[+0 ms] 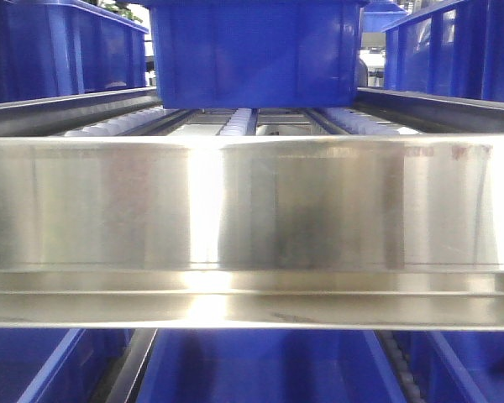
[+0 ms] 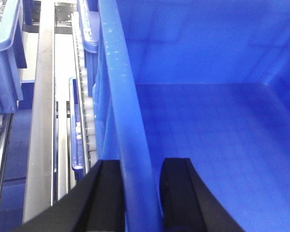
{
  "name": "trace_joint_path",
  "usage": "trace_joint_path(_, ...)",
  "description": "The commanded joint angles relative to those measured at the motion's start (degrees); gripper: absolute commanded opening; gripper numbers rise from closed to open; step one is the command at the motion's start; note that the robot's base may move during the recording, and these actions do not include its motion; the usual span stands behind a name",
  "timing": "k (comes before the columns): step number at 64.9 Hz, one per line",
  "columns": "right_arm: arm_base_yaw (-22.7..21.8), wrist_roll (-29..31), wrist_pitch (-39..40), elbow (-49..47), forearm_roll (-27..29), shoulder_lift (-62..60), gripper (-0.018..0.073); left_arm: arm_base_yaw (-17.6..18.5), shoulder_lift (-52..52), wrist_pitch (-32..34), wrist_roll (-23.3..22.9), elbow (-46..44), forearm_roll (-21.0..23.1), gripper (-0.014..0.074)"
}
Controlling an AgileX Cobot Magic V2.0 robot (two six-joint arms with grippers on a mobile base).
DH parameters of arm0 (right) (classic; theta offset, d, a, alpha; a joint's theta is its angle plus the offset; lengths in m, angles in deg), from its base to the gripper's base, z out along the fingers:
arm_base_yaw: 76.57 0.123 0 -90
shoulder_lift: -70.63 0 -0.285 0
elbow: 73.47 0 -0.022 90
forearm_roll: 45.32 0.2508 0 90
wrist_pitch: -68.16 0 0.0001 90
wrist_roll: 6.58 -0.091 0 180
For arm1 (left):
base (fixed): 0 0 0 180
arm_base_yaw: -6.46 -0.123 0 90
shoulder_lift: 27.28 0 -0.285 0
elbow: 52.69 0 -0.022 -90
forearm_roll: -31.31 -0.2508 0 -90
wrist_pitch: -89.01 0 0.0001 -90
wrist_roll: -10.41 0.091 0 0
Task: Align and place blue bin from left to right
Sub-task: 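Hold the bin with both grippers while the base backs away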
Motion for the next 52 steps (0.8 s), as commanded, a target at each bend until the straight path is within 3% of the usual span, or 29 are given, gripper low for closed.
trace_joint_path(1, -0.17, -0.87, 4.92, -0.58, -0.52, -0.51, -0.0070, 0.44, -2.10, 4.38, 0.69, -1.01, 5.14, -0.0111)
trace_joint_path(52, -0.17, -0.87, 4.92, -0.58, -0.52, -0.51, -0.0070, 0.44, -0.53, 7.30, 0.69, -1.01, 5.14, -0.0111)
